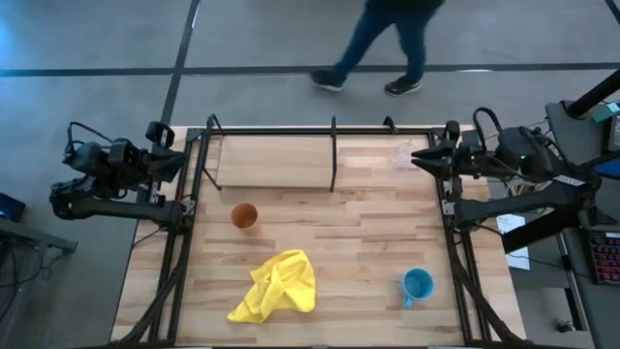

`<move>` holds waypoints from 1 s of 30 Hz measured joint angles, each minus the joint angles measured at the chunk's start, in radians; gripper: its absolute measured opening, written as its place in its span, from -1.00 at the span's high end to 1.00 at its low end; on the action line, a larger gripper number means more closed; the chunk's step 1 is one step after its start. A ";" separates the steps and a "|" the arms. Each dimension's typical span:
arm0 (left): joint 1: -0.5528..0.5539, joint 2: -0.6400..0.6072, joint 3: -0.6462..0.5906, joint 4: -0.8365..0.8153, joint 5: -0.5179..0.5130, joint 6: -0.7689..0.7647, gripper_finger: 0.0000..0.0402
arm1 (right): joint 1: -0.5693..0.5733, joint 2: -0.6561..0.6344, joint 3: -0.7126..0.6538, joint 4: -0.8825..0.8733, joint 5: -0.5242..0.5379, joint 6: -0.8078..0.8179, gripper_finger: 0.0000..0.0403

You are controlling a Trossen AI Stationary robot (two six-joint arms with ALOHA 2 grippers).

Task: Stack small to large cups/mugs on shelf
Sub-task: Put the transparent mug on the shelf

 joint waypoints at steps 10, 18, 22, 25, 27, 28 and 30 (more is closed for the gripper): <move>0.000 0.062 0.001 0.002 0.000 -0.001 0.56 | 0.000 0.084 0.069 -0.106 0.000 -0.022 0.42; 0.000 0.113 0.001 0.000 -0.037 -0.002 0.42 | 0.000 0.107 0.069 -0.284 0.086 0.041 0.42; 0.001 0.115 0.003 0.001 -0.135 -0.004 0.42 | 0.000 0.112 0.068 -0.497 0.338 0.168 0.42; 0.001 0.116 0.006 0.002 -0.140 -0.004 0.42 | -0.010 0.114 0.067 -0.581 0.473 0.276 0.44; 0.000 0.115 0.010 0.001 -0.140 -0.004 0.42 | -0.032 0.113 0.067 -0.616 0.480 0.303 0.45; 0.000 0.116 0.014 0.002 -0.140 -0.004 0.42 | -0.049 0.113 0.067 -0.633 0.472 0.316 0.46; 0.000 0.116 0.028 0.005 -0.150 -0.004 0.42 | -0.093 0.115 0.067 -0.659 0.433 0.358 0.47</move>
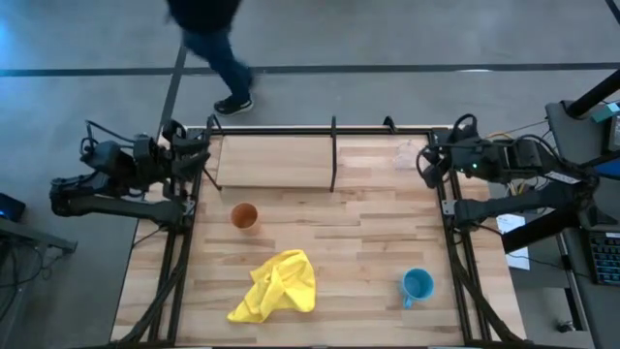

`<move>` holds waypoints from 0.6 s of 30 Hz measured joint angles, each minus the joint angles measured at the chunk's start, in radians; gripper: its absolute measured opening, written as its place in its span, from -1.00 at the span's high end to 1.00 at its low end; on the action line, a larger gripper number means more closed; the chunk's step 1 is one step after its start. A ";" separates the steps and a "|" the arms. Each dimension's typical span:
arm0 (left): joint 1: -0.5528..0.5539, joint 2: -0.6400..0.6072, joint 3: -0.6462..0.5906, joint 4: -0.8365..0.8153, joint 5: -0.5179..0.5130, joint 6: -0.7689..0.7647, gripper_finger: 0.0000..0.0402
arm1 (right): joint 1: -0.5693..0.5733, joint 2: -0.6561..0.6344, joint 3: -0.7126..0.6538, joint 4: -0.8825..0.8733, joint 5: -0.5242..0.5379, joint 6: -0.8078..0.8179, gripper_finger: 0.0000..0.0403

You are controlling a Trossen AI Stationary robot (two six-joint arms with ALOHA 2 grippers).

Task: Stack small to large cups/mugs on shelf
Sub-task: Put the transparent mug on the shelf

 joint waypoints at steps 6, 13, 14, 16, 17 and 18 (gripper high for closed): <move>0.000 0.021 0.072 -0.002 -0.007 0.000 0.42 | -0.150 0.044 0.000 -0.005 -0.227 -0.007 0.52; 0.000 0.089 0.228 -0.209 -0.006 -0.016 0.42 | -0.301 0.152 -0.001 -0.021 -0.311 -0.116 0.54; 0.000 0.107 0.254 -0.258 -0.006 -0.039 0.42 | -0.322 0.168 -0.001 -0.023 -0.321 -0.127 0.54; 0.000 0.148 0.309 -0.324 -0.006 -0.071 0.42 | -0.358 0.203 -0.001 -0.023 -0.345 -0.133 0.54; 0.000 0.164 0.335 -0.356 -0.006 -0.072 0.42 | -0.376 0.218 -0.001 -0.023 -0.358 -0.133 0.54; 0.000 0.180 0.361 -0.386 -0.006 -0.070 0.42 | -0.395 0.235 -0.001 -0.023 -0.373 -0.135 0.54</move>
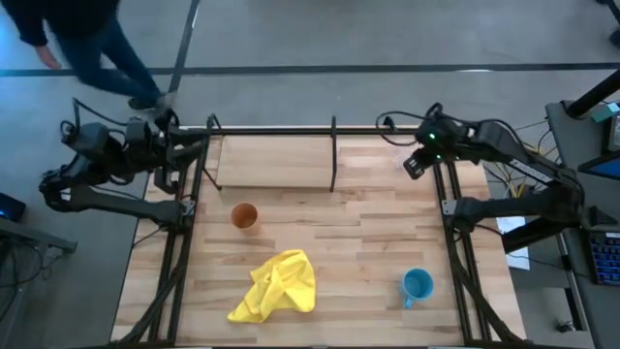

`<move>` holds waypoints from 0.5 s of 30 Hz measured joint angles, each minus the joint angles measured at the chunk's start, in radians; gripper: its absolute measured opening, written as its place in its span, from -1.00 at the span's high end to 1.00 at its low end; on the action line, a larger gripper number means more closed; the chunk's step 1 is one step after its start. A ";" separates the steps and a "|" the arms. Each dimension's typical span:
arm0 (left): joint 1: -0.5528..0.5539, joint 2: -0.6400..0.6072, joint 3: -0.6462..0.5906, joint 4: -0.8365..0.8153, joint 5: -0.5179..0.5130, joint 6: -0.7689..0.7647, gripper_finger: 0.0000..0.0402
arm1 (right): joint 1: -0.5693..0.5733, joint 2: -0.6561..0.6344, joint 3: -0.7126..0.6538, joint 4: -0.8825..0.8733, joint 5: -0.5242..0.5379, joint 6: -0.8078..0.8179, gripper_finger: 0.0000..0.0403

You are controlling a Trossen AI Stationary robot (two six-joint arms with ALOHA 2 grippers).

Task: Stack small to large cups/mugs on shelf
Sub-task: Put the transparent mug on the shelf

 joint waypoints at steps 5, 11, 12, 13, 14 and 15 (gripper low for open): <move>-0.001 0.082 0.157 -0.189 -0.030 0.002 0.42 | -0.087 0.087 -0.001 0.000 -0.085 -0.010 0.54; -0.001 0.150 0.292 -0.395 -0.077 0.006 0.42 | -0.133 0.193 -0.002 0.001 -0.095 -0.055 0.54; 0.000 0.156 0.299 -0.402 -0.077 0.021 0.42 | -0.135 0.209 -0.003 0.002 -0.089 -0.064 0.54; 0.000 0.161 0.303 -0.400 -0.077 0.034 0.42 | -0.136 0.225 -0.003 0.004 -0.086 -0.069 0.54; 0.000 0.165 0.306 -0.395 -0.077 0.048 0.42 | -0.139 0.241 -0.003 0.007 -0.082 -0.071 0.54; 0.000 0.168 0.310 -0.393 -0.077 0.052 0.42 | -0.141 0.258 -0.003 0.009 -0.072 -0.072 0.54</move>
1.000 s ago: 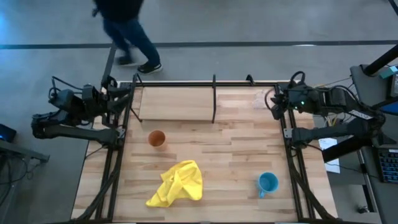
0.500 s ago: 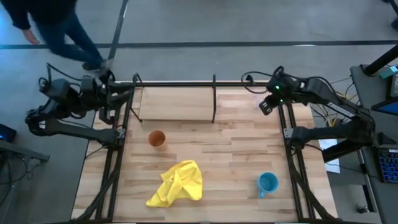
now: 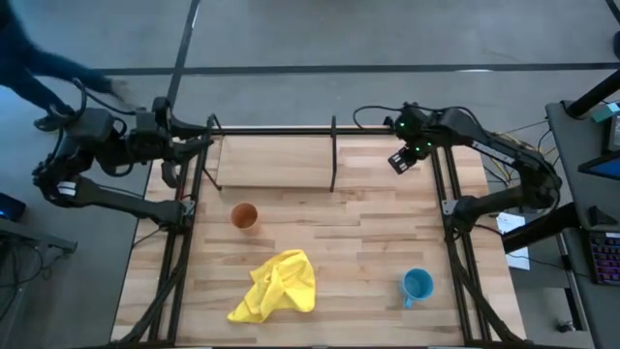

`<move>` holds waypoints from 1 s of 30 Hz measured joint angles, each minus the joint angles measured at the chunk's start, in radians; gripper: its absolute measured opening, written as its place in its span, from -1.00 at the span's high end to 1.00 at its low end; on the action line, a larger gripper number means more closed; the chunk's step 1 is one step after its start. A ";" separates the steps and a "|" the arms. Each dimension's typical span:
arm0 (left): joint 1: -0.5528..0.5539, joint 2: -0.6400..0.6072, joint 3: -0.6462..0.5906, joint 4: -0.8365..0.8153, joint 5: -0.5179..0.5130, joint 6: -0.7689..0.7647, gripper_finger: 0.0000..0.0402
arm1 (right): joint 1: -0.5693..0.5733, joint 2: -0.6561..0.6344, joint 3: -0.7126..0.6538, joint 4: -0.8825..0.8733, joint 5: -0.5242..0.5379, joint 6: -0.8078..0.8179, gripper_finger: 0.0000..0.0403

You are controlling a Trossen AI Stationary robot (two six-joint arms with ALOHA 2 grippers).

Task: Stack small to large cups/mugs on shelf
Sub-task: Put the transparent mug on the shelf

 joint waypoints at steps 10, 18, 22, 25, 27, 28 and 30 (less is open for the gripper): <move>0.000 0.002 0.002 -0.002 -0.003 0.002 0.42 | -0.040 0.150 -0.002 0.002 0.104 -0.042 0.54; 0.000 0.002 0.001 -0.001 -0.003 0.002 0.42 | -0.072 0.252 -0.002 0.009 0.103 -0.119 0.54; 0.000 0.002 0.001 -0.001 -0.003 0.002 0.42 | -0.080 0.279 -0.002 0.038 0.104 -0.145 0.54; 0.000 0.002 0.001 0.000 -0.003 0.001 0.42 | -0.084 0.289 -0.002 0.055 0.104 -0.156 0.54; 0.000 0.002 0.001 0.001 -0.003 0.001 0.42 | -0.084 0.294 -0.002 0.053 0.104 -0.156 0.54; 0.000 0.002 0.001 0.001 -0.003 0.001 0.42 | -0.085 0.297 -0.002 0.055 0.103 -0.157 0.54; 0.000 0.003 0.001 0.001 -0.003 0.001 0.42 | -0.086 0.299 -0.002 0.056 0.103 -0.166 0.54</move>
